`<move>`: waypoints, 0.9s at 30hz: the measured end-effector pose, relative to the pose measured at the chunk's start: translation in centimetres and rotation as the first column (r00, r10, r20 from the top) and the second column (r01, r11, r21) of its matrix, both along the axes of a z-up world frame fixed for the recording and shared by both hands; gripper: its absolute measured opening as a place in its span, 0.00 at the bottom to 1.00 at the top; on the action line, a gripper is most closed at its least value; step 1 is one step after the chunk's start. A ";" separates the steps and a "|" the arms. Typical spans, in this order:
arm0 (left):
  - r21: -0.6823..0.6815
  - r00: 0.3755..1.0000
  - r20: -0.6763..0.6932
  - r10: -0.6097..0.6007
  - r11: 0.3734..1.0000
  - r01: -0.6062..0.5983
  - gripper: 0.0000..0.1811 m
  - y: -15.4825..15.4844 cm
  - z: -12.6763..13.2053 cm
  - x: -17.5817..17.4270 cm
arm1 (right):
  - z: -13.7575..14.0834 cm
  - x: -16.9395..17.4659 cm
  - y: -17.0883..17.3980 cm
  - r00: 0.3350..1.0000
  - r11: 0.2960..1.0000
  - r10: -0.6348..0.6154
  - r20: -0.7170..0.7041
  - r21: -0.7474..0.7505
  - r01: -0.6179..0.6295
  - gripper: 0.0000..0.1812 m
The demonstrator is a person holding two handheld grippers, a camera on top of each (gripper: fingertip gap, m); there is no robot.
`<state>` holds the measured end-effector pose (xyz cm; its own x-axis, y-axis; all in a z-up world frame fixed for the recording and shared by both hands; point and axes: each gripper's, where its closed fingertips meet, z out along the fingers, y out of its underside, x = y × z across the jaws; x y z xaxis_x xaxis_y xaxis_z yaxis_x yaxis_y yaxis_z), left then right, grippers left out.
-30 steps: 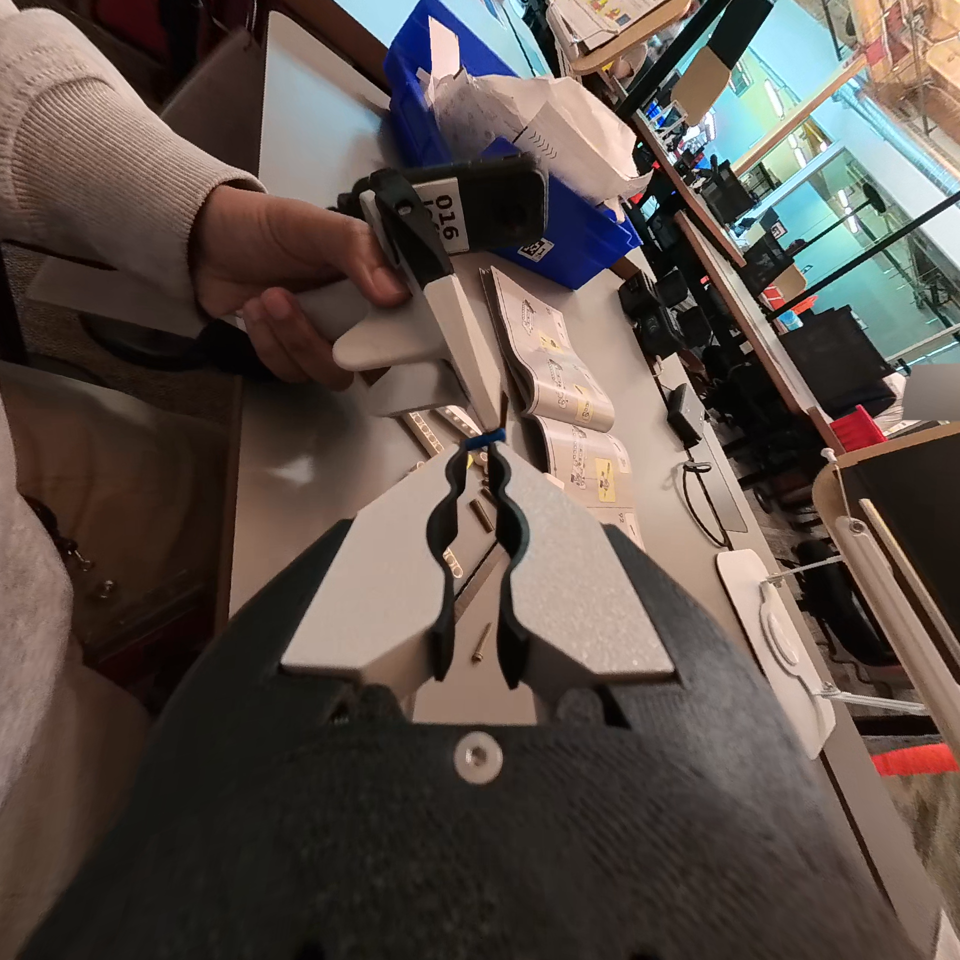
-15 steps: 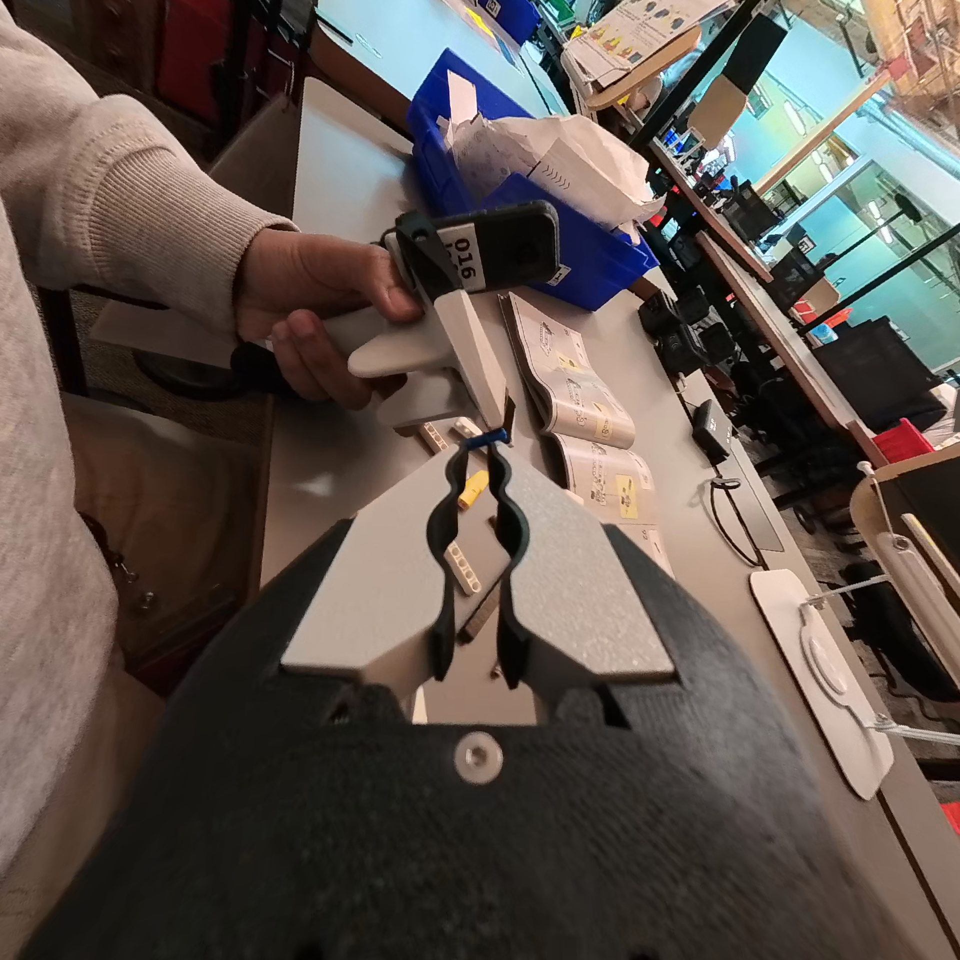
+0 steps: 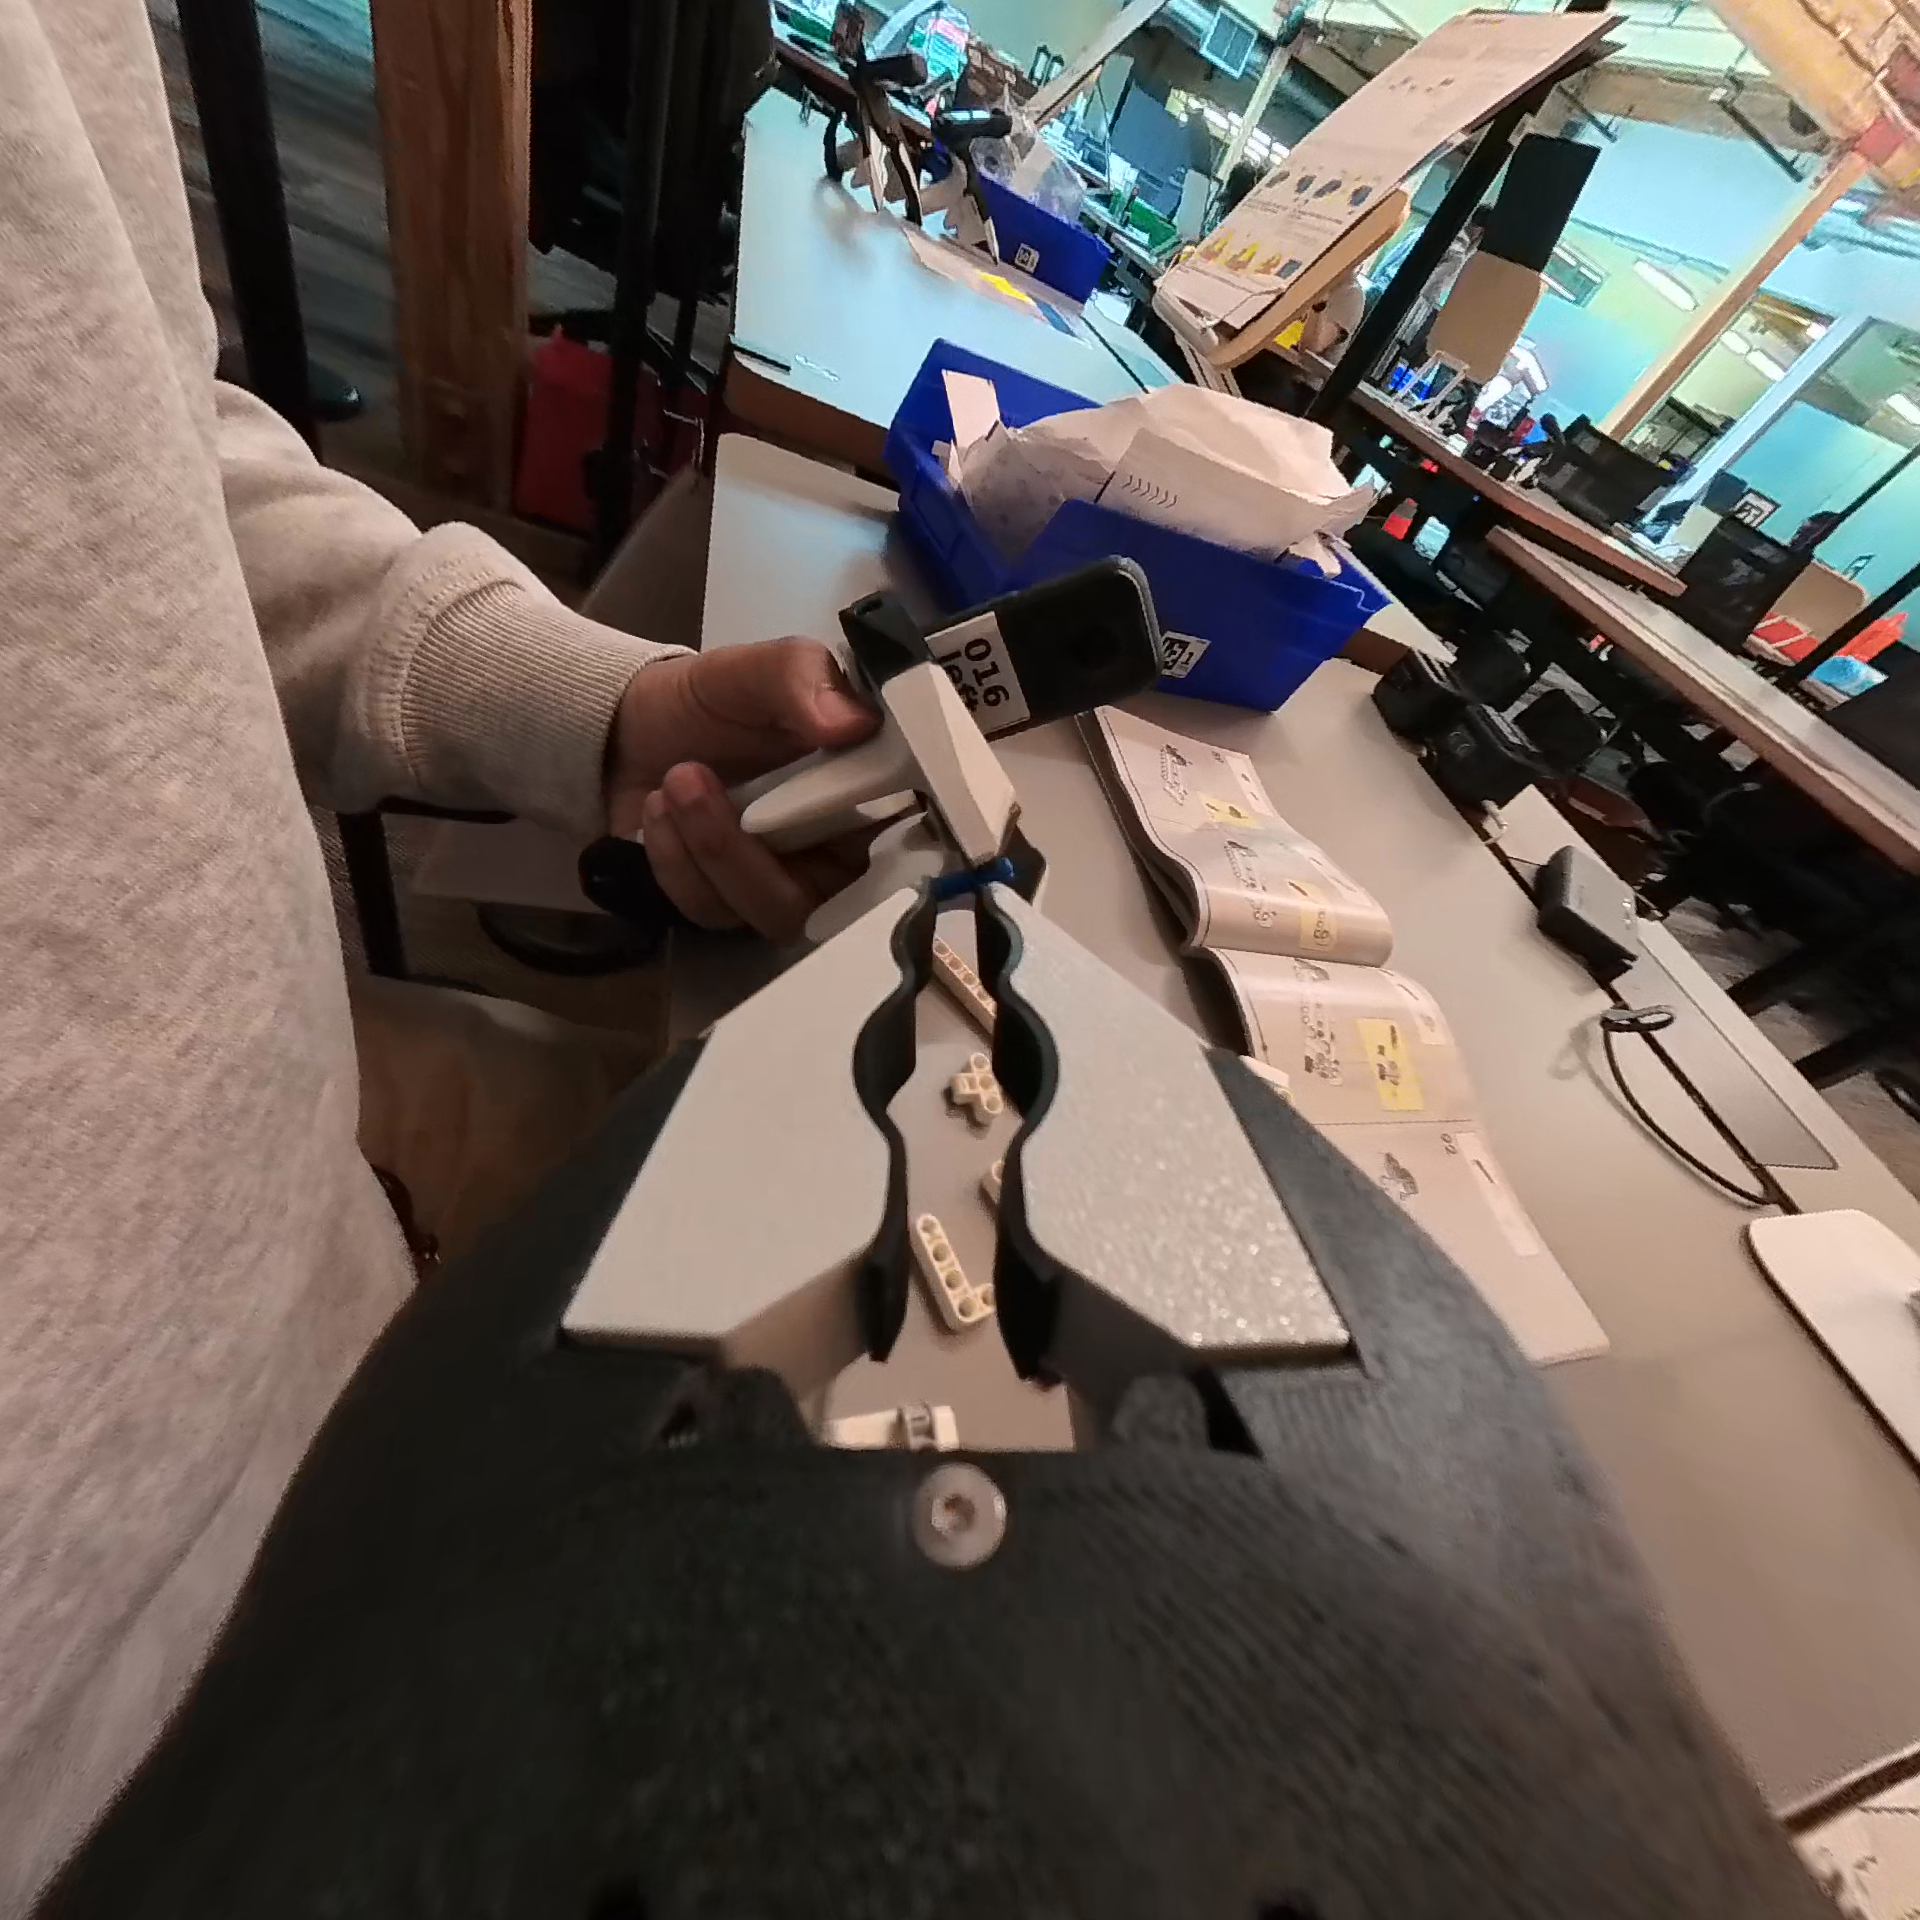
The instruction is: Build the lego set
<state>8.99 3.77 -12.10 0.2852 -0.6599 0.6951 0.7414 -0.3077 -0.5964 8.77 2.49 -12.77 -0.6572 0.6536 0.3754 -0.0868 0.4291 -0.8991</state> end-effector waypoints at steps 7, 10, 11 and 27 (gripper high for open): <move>0.011 0.999 0.041 -0.026 1.000 0.025 0.01 -0.2 0.3 -0.2 | 0.2 0.1 0.2 1.000 1.000 0.000 0.007 -0.029 0.000 0.03; 0.010 0.997 0.057 -0.043 0.999 0.043 0.01 -0.3 0.3 -0.1 | 0.3 0.1 0.2 1.000 0.999 0.002 0.009 -0.038 -0.001 0.04; 0.010 0.997 0.059 -0.045 0.999 0.045 0.01 -0.3 0.3 -0.1 | 0.3 0.1 0.2 1.000 0.999 0.003 0.010 -0.041 -0.003 0.04; 0.006 0.996 0.071 -0.051 0.999 0.051 0.02 -0.3 0.3 -0.2 | 0.3 0.3 0.2 1.000 0.999 0.009 0.009 -0.040 -0.008 0.03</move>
